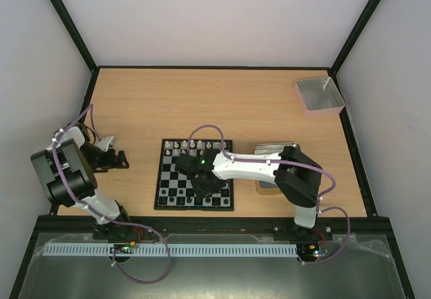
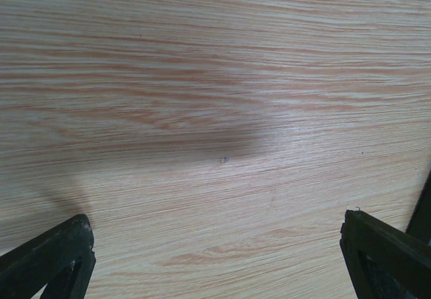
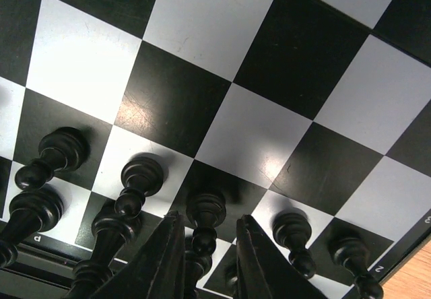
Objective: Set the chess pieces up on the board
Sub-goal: Place the chess piece on the chessboard.
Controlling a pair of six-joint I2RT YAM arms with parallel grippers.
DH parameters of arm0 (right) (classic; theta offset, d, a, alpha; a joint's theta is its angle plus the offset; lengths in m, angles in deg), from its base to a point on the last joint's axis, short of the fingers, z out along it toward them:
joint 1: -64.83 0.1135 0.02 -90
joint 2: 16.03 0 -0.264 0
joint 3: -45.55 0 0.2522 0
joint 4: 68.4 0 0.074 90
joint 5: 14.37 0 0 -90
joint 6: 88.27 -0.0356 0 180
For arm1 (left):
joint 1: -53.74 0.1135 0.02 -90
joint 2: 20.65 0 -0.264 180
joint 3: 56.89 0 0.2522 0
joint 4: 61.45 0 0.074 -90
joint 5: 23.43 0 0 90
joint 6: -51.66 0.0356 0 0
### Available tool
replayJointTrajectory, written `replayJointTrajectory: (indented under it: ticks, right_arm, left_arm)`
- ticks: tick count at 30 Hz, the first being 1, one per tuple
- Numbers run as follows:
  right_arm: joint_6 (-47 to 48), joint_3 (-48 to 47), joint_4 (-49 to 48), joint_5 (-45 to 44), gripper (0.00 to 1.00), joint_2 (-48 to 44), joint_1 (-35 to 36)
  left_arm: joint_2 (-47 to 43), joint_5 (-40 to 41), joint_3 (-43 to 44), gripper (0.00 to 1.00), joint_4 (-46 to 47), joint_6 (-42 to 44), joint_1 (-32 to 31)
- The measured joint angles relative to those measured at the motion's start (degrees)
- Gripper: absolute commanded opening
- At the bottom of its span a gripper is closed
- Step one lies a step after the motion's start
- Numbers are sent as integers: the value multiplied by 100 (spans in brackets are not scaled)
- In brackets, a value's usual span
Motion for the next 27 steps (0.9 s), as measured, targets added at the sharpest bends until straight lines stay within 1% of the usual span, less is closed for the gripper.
replayJointTrajectory:
  ticks: [10,15,27]
  right_arm:
    - [-35,0,4,-170,21,0,-2]
    - [-66,-4,9,-313,23,0,-11]
    - [-83,-114,20,-551,24,-37,-160]
  left_arm:
    - [0,2,0,99,0,-2,0]
    - [0,2,0,99,0,-2,0]
    - [0,2,0,99,0,-2,0]
